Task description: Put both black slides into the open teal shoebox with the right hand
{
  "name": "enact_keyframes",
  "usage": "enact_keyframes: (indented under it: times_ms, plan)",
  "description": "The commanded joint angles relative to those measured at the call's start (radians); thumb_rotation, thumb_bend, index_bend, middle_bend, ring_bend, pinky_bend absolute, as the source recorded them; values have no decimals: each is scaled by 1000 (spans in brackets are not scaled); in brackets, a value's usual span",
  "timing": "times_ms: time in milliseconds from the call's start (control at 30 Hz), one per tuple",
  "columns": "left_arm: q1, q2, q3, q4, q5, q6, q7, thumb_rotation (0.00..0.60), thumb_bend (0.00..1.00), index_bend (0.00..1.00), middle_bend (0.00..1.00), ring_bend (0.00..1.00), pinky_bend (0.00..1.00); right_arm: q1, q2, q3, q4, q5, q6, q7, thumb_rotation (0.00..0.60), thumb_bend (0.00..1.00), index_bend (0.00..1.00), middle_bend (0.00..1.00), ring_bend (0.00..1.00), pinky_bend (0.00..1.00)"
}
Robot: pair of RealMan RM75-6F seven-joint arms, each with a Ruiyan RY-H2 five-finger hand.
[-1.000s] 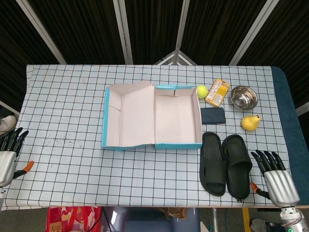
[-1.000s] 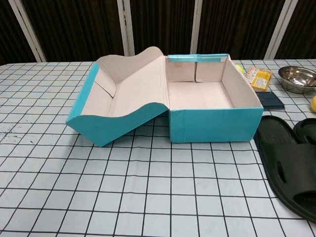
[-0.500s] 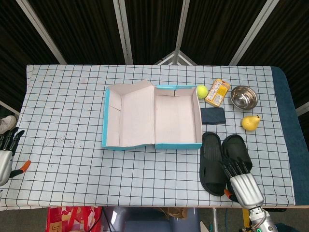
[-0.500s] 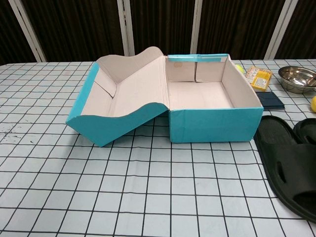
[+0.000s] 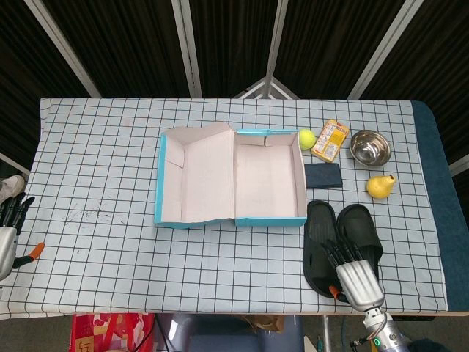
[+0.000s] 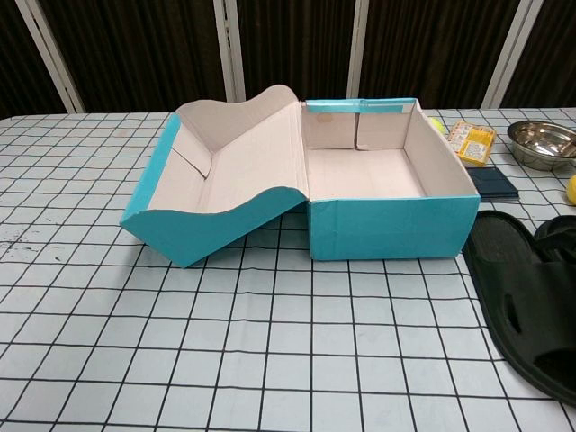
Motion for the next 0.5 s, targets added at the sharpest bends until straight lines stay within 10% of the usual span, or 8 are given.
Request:
enact_keyframes:
  times_ms: [33, 500]
  plan:
    - [-2, -2, -1, 2, -6, -5, 4, 600, 357, 48, 0, 0, 110, 8, -13, 4, 19, 14, -11, 0, 600, 238, 104, 113, 60, 34]
    - [-12, -17, -14, 17, -41, -25, 30, 600, 358, 48, 0, 0, 110, 61, -65, 32, 93, 81, -77, 12, 600, 238, 89, 113, 50, 17]
